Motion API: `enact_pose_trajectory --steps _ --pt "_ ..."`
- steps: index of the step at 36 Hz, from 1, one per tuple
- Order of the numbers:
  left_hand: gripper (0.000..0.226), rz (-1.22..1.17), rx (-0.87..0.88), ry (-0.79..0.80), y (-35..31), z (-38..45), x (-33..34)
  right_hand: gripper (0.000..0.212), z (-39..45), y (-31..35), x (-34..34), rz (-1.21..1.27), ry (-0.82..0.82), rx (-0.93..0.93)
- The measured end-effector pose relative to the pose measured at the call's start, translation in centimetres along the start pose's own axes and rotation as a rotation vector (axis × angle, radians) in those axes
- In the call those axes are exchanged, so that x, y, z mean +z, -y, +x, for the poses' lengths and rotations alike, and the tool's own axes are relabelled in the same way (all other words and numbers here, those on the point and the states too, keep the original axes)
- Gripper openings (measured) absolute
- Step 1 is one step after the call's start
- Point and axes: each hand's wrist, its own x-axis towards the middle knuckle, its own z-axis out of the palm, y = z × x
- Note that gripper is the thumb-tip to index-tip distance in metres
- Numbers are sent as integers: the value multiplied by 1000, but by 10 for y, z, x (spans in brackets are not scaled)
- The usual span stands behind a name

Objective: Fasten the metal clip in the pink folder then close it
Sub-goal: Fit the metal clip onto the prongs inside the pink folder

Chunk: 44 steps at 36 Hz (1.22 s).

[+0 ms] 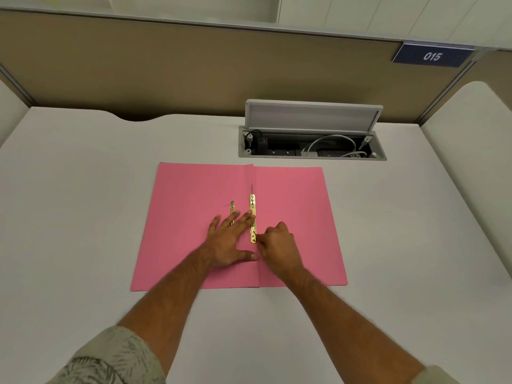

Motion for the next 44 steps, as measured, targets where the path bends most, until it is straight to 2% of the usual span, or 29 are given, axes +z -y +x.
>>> enact_pose_trajectory --steps 9,13,27,35,39,41,44 --pt "110 25 13 -24 -1 0 1 26 -4 22 -1 162 28 173" --pt "106 41 6 -7 -5 -2 -3 30 -4 32 1 238 15 223" --pt "110 45 20 3 1 1 1 34 -16 27 11 93 -22 183" --pt "118 40 17 5 0 1 0 24 -14 22 0 279 -37 283" --pt "120 33 13 7 -2 1 -1 20 -11 19 -3 457 -58 342" --pt "119 29 6 8 -3 1 -2 26 -9 14 -6 530 -76 346" --pt "119 5 -7 3 -6 0 -4 49 -8 4 -8 524 14 266"
